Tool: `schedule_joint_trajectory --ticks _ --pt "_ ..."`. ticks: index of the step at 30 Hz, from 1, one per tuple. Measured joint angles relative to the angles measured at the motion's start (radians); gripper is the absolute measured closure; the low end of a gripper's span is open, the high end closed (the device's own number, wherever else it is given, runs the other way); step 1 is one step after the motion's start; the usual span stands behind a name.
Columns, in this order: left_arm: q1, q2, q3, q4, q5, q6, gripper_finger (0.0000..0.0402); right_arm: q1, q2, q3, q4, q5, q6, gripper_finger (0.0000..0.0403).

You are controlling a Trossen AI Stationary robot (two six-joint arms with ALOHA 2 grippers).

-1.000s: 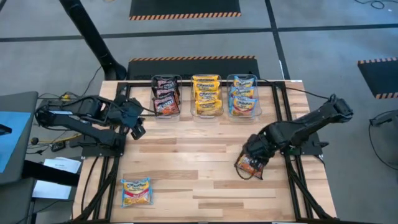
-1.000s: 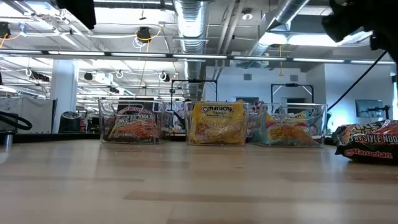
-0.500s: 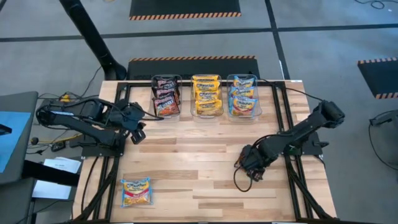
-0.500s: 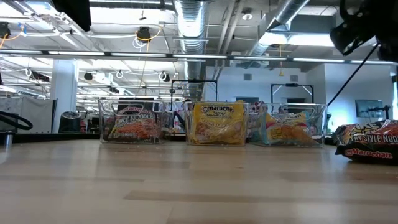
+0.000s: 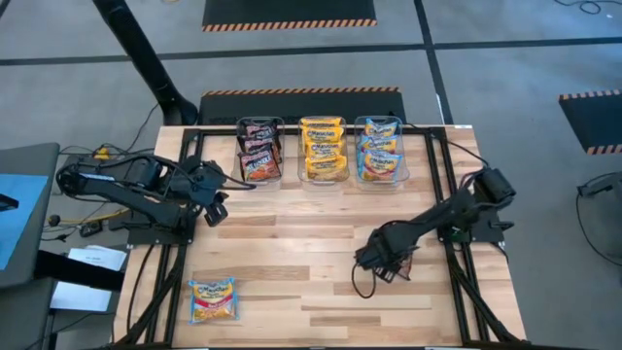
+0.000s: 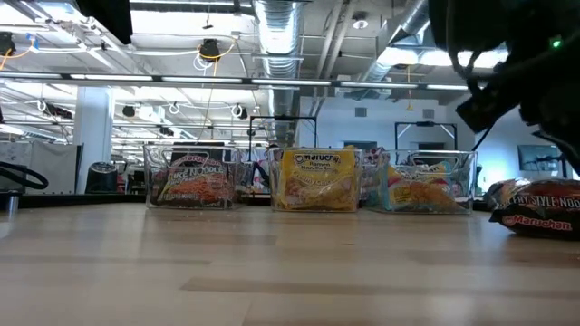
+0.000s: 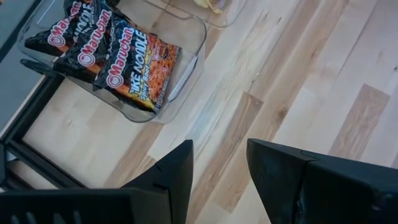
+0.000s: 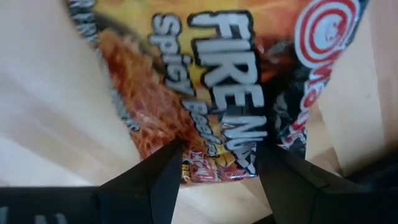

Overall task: Sort Maruchan noodles
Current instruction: Put the black noodle pack into the left transparent bin

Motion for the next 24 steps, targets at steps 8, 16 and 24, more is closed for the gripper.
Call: schedule_joint_trajectory --ticks 8,16,24 --pt "0.000 0.000 0.000 -0.001 0.002 0.000 0.0263 -0.013 0.088 0.005 0.015 -0.043 -0.024 0.0194" --pt "0.000 0.000 0.000 -0.005 0.005 0.000 0.0262 -0.012 0.095 0.006 0.042 -0.058 -0.014 0.0314" --pt "0.000 0.000 0.000 -0.029 0.032 0.004 0.0262 -0.012 0.102 0.051 0.020 -0.069 -0.020 0.0393"
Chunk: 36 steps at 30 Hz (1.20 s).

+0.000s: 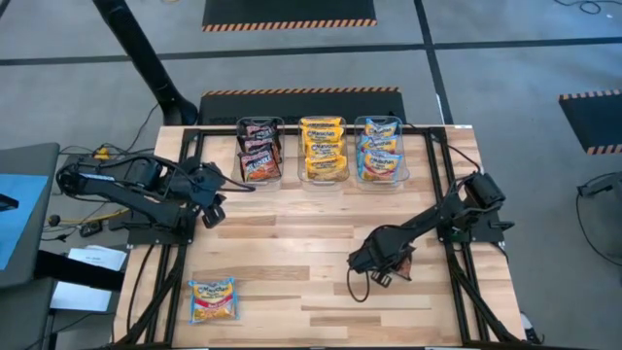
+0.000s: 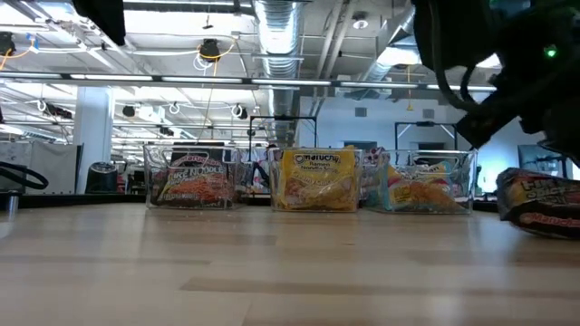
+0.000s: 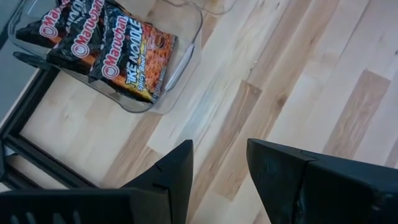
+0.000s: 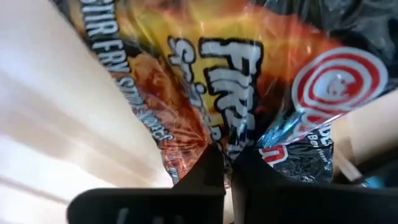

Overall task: Sort Maruchan noodles
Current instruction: Put the black noodle pack into the left transparent bin

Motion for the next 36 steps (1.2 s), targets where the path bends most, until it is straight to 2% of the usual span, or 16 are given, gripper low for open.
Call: schedule_joint_trajectory --ticks 9,16,22,26,36 --pt "0.000 0.000 0.000 -0.062 0.026 0.006 0.0259 0.000 0.001 0.147 -0.016 0.027 -0.005 0.0397" --pt "0.000 0.000 0.000 -0.062 0.072 0.027 0.0227 -0.008 0.000 0.276 -0.011 0.128 -0.006 0.0397" --pt "0.021 0.003 0.000 -0.046 0.094 -0.046 0.0212 -0.035 -0.001 0.379 0.018 0.214 -0.085 0.0397" --pt "0.027 0.003 0.000 0.016 0.129 -0.089 0.0212 -0.057 -0.001 0.452 0.015 0.272 -0.151 0.0397" --pt "0.027 0.003 0.000 0.257 0.130 -0.190 0.0212 -0.131 -0.003 0.590 0.013 0.400 -0.293 0.0396"
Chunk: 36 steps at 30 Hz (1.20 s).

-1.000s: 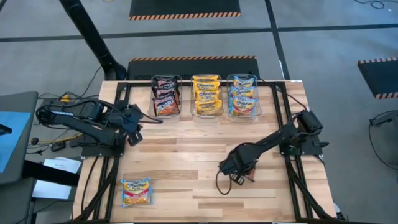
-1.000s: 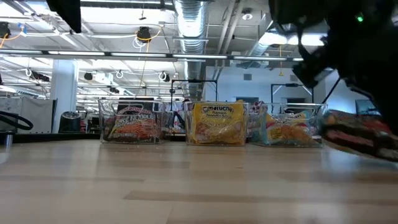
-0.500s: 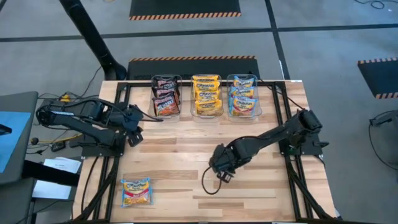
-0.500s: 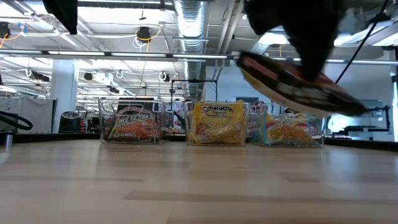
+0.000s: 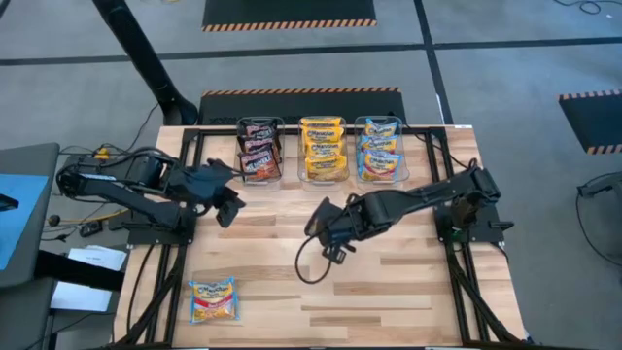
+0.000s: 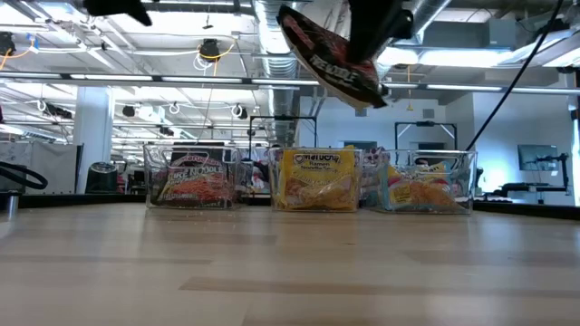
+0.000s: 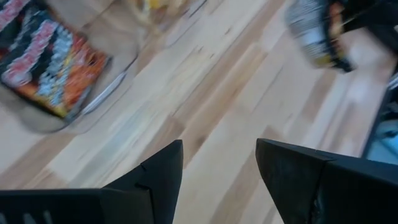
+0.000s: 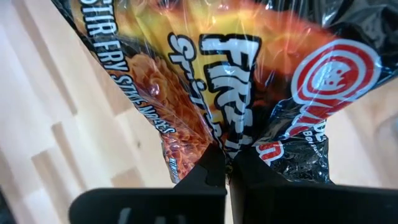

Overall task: Sort Maruchan noodles
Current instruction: Put the black noodle pack into the left transparent bin

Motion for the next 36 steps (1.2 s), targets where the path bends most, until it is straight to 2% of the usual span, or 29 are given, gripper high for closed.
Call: schedule_joint_trajectory --ticks 8,14,27,36 --pt "0.001 0.000 0.000 0.169 -0.007 -0.083 0.0212 -0.038 0.000 0.077 0.000 0.067 -0.131 0.0396" --pt "0.046 0.006 0.000 0.265 -0.008 -0.119 0.0212 -0.064 0.000 0.126 -0.004 0.088 -0.261 0.0395" --pt "0.181 0.163 0.002 0.505 0.028 -0.016 0.0212 -0.128 0.000 0.163 -0.030 0.090 -0.469 0.0395" --pt "0.224 0.224 0.002 0.553 0.100 -0.021 0.0212 -0.164 0.000 0.163 -0.037 0.090 -0.566 0.0394"
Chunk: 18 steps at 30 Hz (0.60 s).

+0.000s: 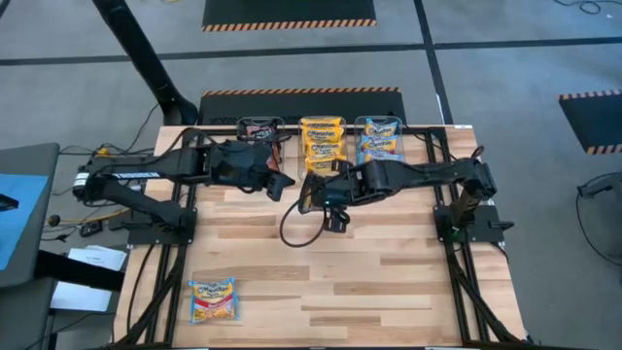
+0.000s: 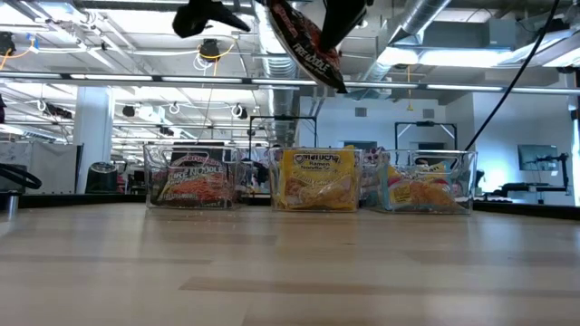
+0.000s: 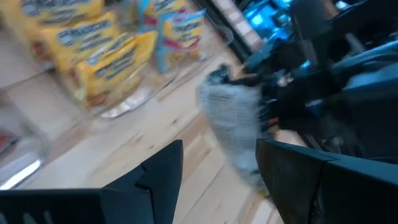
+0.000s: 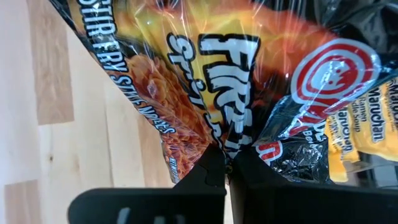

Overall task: Sort Maruchan noodles
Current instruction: Put the black noodle pack into the left transparent bin

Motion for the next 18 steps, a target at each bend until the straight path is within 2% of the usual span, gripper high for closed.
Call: schedule_joint_trajectory --ticks 6,18 --pt "0.000 0.036 0.001 0.081 0.016 0.012 0.0212 -0.028 0.000 0.000 -0.011 0.000 -0.018 0.0394" --pt "0.000 0.112 0.000 0.144 0.053 0.012 0.0212 -0.042 0.000 0.000 0.008 0.000 -0.110 0.0394"
